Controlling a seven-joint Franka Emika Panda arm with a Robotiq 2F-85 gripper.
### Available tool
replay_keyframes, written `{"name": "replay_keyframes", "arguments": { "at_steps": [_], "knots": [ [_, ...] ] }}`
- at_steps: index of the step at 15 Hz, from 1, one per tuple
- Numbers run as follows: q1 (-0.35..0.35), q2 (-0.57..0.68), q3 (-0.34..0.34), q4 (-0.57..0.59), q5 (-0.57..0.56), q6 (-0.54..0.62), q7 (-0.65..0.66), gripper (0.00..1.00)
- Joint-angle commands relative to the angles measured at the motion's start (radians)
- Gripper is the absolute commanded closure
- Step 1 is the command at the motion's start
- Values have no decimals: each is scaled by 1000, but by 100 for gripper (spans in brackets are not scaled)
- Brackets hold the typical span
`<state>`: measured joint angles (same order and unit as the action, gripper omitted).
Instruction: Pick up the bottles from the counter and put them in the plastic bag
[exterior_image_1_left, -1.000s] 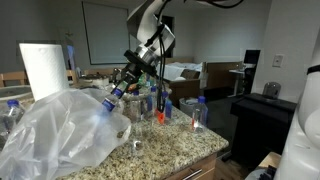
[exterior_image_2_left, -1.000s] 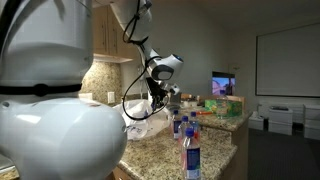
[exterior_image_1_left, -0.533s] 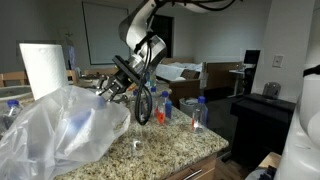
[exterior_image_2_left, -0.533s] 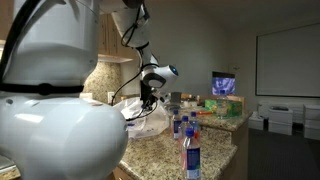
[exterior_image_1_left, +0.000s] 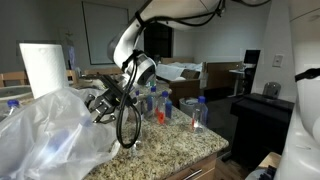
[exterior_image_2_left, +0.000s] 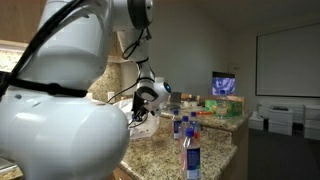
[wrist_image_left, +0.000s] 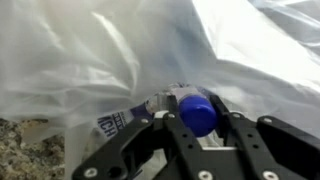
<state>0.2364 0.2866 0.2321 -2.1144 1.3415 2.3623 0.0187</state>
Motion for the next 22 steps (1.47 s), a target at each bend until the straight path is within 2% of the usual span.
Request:
{"name": "replay_keyframes", "arguments": {
  "at_steps": [1, 2, 8, 10, 14, 20, 22],
  "knots": [
    [-3, 16, -6, 18, 36, -22, -44, 40],
    [-2, 20, -5, 23, 36, -18, -45, 39],
    [5, 30, -7, 39, 22, -6, -37, 2],
    [8, 32, -8, 41, 16, 2, -36, 0],
    [-6, -65, -28, -25, -55, -26, -9, 0],
    [-42, -219, -87, -94, -248, -36, 15, 0],
    [-57, -267, -106, -95, -357, -47, 29, 0]
  ]
}}
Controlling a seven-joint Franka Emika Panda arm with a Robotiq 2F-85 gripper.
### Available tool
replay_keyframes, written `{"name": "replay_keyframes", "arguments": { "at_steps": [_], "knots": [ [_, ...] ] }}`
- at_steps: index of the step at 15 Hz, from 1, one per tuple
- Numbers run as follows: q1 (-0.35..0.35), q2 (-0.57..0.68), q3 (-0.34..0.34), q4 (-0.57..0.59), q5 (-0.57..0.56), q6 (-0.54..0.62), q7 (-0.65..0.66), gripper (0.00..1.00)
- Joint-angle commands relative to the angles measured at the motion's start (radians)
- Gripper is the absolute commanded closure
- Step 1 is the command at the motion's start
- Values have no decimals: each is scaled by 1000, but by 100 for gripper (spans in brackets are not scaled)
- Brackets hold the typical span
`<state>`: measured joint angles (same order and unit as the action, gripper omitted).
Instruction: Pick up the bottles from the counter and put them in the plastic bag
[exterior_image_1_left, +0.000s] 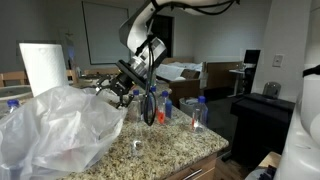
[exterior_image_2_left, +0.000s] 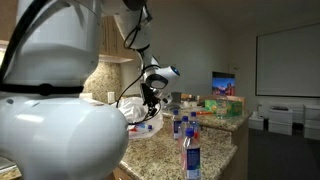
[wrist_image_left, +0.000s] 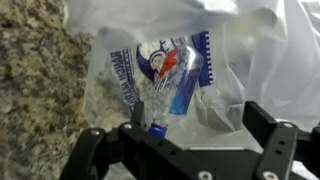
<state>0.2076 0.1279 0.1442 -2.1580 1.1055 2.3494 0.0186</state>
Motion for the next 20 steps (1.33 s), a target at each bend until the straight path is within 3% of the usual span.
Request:
{"name": "replay_keyframes", "arguments": {
  "at_steps": [1, 8, 13, 20],
  "knots": [
    [-36, -130, -25, -46, -184, -47, 32, 0],
    [-64, -180, -29, 105, -704, -171, 48, 0],
    [-65, -139, -21, 55, -976, -20, 100, 0],
    [-54, -43, -41, 18, -1170, 186, 300, 0]
  ]
}}
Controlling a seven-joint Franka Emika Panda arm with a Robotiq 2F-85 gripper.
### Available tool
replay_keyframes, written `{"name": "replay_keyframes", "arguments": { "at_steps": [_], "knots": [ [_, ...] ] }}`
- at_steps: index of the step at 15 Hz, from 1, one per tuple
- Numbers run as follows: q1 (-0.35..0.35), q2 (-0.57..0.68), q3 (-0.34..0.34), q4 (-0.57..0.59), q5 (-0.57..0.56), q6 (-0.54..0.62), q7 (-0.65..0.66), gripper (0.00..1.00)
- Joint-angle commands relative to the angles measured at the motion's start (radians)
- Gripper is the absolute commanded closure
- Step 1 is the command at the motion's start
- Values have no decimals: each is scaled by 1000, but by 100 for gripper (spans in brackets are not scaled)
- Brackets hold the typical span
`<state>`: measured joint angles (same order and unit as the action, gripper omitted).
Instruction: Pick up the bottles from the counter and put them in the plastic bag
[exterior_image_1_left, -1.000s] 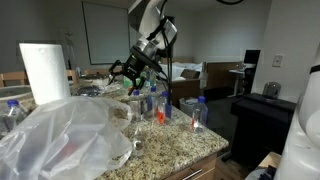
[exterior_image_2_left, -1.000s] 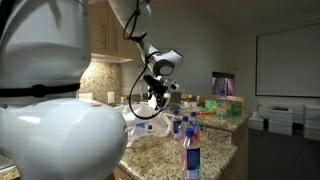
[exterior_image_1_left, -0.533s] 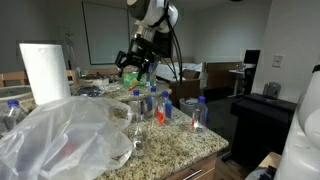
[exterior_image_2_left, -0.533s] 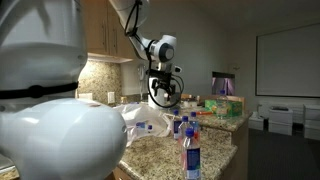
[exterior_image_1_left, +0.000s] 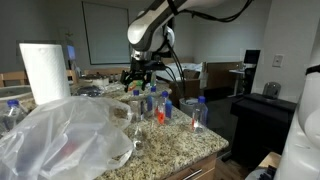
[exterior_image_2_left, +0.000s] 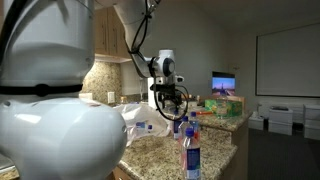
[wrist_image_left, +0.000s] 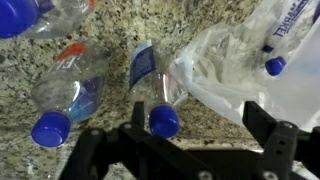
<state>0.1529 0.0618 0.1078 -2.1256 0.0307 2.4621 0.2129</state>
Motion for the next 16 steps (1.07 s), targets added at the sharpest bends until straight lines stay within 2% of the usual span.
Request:
{"name": "replay_keyframes", "arguments": {
  "at_steps": [1, 3, 4, 5, 8, 14, 15, 16],
  "knots": [
    [4, 35, -10, -11, -132, 89, 143, 0],
    [10, 54, -22, -4, -203, 104, 208, 0],
    [13, 62, -26, -2, -228, 99, 229, 10],
    [16, 67, -30, -2, -251, 94, 251, 26],
    [23, 75, -39, 4, -289, 90, 290, 47],
    [25, 75, -47, 8, -341, 95, 336, 85],
    [25, 74, -47, 11, -347, 95, 339, 91],
    [24, 74, -47, 11, -352, 91, 335, 90]
  ]
}}
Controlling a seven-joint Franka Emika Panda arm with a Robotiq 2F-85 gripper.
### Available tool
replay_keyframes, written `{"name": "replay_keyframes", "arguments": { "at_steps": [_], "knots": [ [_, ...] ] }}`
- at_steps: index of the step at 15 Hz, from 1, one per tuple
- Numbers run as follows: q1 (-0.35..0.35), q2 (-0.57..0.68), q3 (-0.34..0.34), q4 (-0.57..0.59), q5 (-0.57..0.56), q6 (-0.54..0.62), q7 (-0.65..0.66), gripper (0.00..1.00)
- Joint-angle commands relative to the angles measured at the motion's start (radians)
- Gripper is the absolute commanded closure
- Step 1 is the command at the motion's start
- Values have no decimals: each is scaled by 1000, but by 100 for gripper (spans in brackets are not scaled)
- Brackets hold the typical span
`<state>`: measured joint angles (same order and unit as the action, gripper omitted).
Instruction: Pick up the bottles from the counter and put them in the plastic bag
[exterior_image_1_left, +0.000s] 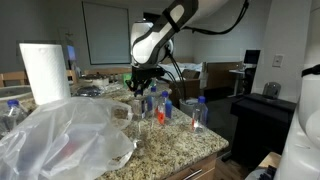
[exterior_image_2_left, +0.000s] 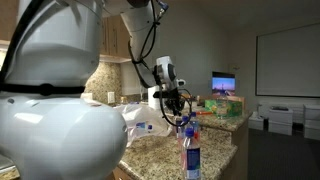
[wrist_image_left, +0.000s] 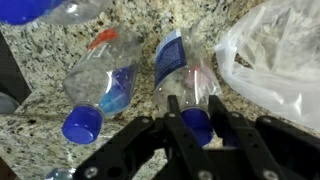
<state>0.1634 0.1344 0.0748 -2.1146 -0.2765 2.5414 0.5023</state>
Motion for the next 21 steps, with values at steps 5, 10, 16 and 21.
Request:
{"name": "replay_keyframes", "arguments": {
  "at_steps": [5, 10, 16, 21],
  "knots": [
    [5, -19, -6, -8, -6, -8, -6, 91],
    [-18, -85, 16, -29, 184, -99, -167, 90],
    [-19, -178, 14, -4, 107, -354, -132, 90],
    [-15, -190, 26, -22, 325, -422, -243, 90]
  ]
}}
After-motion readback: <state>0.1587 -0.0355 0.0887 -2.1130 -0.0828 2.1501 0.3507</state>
